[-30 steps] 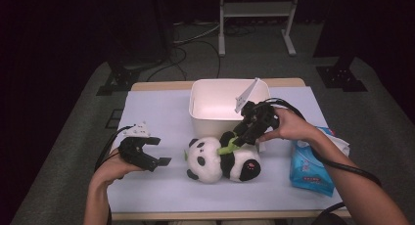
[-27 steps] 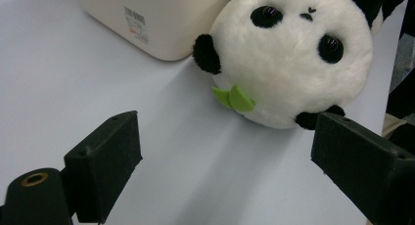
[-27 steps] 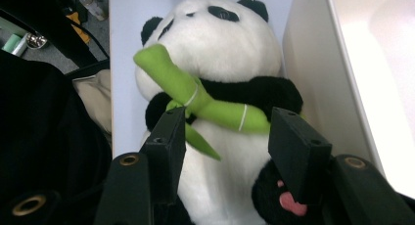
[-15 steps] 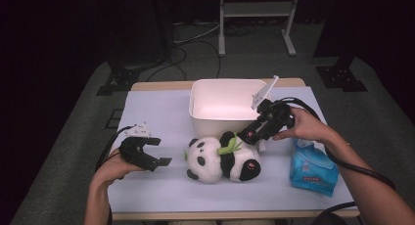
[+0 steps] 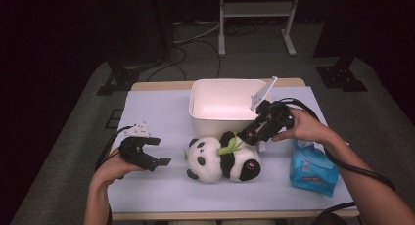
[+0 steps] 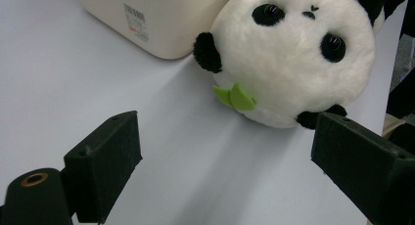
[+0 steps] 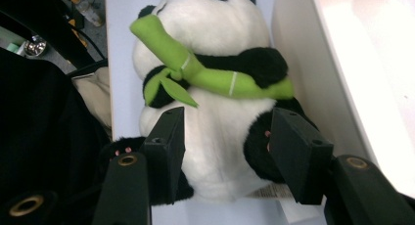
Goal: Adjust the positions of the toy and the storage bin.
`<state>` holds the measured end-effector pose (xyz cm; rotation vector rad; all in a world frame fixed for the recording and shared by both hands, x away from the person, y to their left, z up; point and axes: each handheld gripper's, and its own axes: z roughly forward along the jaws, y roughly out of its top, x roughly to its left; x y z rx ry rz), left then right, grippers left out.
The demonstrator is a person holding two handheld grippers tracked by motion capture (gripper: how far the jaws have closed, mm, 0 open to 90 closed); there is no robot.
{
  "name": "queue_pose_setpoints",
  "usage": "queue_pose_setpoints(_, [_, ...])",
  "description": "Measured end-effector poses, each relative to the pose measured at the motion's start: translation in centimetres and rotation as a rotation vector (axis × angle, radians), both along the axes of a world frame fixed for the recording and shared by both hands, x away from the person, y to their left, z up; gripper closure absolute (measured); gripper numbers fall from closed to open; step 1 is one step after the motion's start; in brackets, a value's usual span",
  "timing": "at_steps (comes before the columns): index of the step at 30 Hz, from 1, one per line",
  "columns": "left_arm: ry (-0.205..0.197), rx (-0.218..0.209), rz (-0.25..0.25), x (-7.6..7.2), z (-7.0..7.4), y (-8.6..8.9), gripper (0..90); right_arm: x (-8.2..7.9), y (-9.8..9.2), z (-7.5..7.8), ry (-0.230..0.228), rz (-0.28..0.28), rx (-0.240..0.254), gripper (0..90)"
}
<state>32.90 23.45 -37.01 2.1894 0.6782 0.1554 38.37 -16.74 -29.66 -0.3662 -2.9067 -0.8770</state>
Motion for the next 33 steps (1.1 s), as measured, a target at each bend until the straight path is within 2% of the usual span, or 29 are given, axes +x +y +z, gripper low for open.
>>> queue_pose_setpoints(15, [-0.006,-0.004,-0.002,-0.1,0.1,0.0,10.2,-1.1,3.8,-0.6,0.007,0.094,-0.018,45.6])
queue_pose_setpoints(24, [-0.002,-0.004,-0.004,-0.1,0.1,0.1,10.2,-1.3,5.9,-1.4,0.018,0.142,-0.054,45.6])
queue_pose_setpoints(28, [-0.001,-0.003,-0.005,-0.1,0.1,0.1,10.2,-1.3,6.8,-1.8,0.021,0.153,-0.073,45.9])
queue_pose_setpoints(33, [-0.005,-0.009,-0.002,-0.1,0.1,0.2,10.2,-1.1,7.6,-2.5,0.024,0.151,-0.092,50.5])
